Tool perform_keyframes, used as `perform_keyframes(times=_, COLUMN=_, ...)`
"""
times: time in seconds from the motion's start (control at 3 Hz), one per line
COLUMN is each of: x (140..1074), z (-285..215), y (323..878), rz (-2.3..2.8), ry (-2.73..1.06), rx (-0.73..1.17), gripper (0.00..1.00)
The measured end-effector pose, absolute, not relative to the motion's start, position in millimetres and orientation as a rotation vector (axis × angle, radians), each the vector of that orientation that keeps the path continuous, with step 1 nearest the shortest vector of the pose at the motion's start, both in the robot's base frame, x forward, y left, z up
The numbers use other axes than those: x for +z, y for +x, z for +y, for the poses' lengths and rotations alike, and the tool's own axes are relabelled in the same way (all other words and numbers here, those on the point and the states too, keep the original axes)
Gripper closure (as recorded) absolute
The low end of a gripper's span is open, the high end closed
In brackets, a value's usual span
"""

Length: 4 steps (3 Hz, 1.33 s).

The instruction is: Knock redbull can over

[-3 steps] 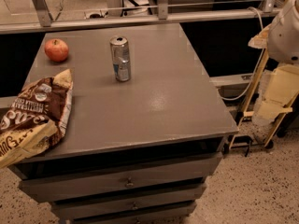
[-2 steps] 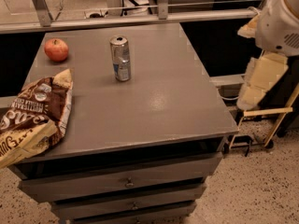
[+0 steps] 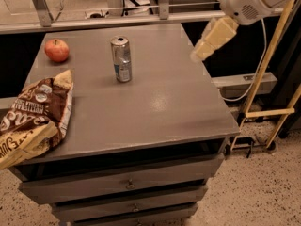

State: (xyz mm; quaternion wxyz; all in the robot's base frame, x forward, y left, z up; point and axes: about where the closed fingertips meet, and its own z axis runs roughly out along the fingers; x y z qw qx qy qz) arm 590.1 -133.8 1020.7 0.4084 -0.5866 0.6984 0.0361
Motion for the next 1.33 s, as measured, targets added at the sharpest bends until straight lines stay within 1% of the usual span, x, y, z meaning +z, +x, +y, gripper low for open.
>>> perform_keyframes(times=0.33, x=1034.7, z=-99.3, y=633.0, rz=1.566, ry=-1.368, rx=0.266, gripper=0.0)
perform_keyframes(times=0.67, x=1036.6, z=-46.0, y=664.7, rz=1.393, ry=-1.284, rx=0.521, gripper=0.0)
perform_keyframes(times=1.0, x=1023.6, z=-1.1, y=683.1, rz=1.288, ry=-1.245, rx=0.708, gripper=0.0)
perform_keyframes(times=1.33, x=1010.2, z=21.1, y=689.0, rz=1.257, ry=-1.233, rx=0.799, gripper=0.0)
